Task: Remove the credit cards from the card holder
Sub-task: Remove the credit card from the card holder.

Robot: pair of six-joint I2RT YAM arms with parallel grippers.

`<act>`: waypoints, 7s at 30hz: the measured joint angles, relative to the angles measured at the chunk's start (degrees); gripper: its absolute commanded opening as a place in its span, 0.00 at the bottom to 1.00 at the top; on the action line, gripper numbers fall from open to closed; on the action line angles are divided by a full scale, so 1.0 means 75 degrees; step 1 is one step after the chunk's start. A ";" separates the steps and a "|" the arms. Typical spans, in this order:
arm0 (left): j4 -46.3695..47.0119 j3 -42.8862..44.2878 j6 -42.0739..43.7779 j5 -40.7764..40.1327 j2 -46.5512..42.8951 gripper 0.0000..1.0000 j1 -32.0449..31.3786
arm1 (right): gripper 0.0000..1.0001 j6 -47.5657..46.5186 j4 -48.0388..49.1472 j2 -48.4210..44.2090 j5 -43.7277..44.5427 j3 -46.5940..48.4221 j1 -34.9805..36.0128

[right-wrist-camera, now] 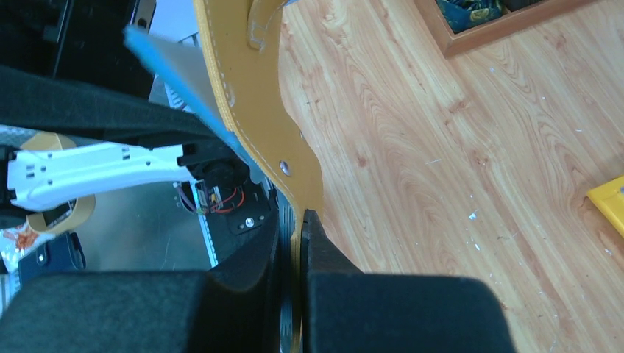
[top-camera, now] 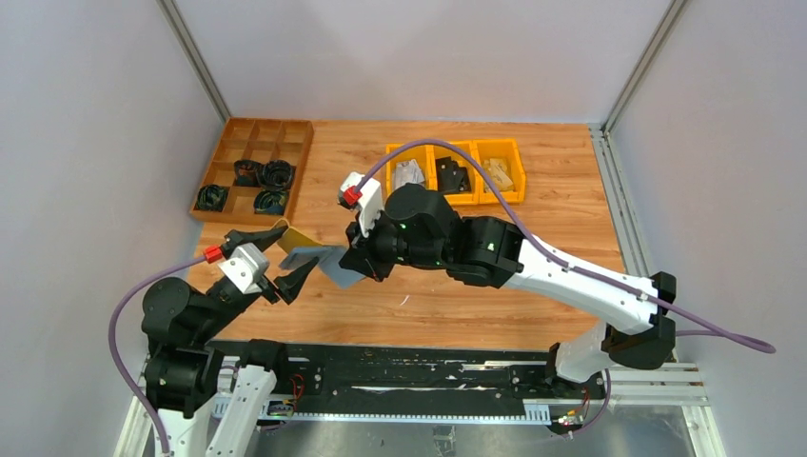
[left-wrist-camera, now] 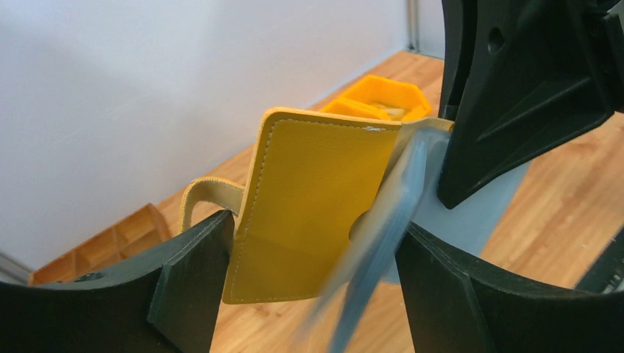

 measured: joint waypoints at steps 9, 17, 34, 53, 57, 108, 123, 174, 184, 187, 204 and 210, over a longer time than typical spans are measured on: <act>-0.0586 0.0618 -0.0286 0.1029 0.0347 0.43 0.0000 | 0.00 -0.0790 -0.0093 -0.0603 -0.1276 -0.0437 -0.0297; -0.0644 0.0746 -0.1507 0.2326 0.0970 0.58 0.0003 | 0.00 -0.0819 -0.0353 -0.0659 -0.3016 -0.0446 -0.0970; -0.0565 0.0746 -0.2809 0.3115 0.1125 0.64 0.0003 | 0.00 -0.0154 -0.0105 -0.0437 -0.5117 -0.0443 -0.1851; -0.0469 0.1020 -0.3622 0.3322 0.1198 0.51 0.0000 | 0.00 0.0020 0.0376 -0.0271 -0.5543 -0.0443 -0.2174; -0.0495 0.1163 -0.3681 0.3258 0.1256 0.43 0.0000 | 0.00 -0.0023 0.0376 -0.0274 -0.5543 -0.0443 -0.2174; 0.0242 0.1274 -0.5549 0.2363 0.1419 0.00 0.0000 | 0.37 0.0597 0.2801 -0.0460 -0.6983 -0.1241 -0.2270; 0.0679 0.1253 -0.6385 0.2897 0.1553 0.48 0.0000 | 0.00 0.1099 0.3739 -0.0396 -0.7539 -0.1565 -0.2139; -0.0329 0.2209 -0.4846 0.1148 0.1719 0.00 -0.0029 | 0.00 0.1807 0.3628 -0.0691 -0.6642 -0.2305 -0.2250; 0.0111 0.1775 -0.5482 0.1647 0.1617 0.00 -0.0029 | 0.00 0.1883 0.3171 -0.0358 -0.5826 -0.2066 -0.2285; 0.0108 0.1778 -0.5412 0.1649 0.1606 0.00 -0.0029 | 0.00 0.1883 0.3171 -0.0358 -0.5796 -0.2060 -0.2282; -0.0434 0.2148 -0.4902 0.1207 0.1641 0.00 -0.0029 | 0.00 0.1813 0.3077 -0.0338 -0.5659 -0.1932 -0.2270; -0.0612 0.2162 -0.4794 0.0953 0.1641 0.00 -0.0029 | 0.00 0.1816 0.3077 -0.0274 -0.5610 -0.1929 -0.2270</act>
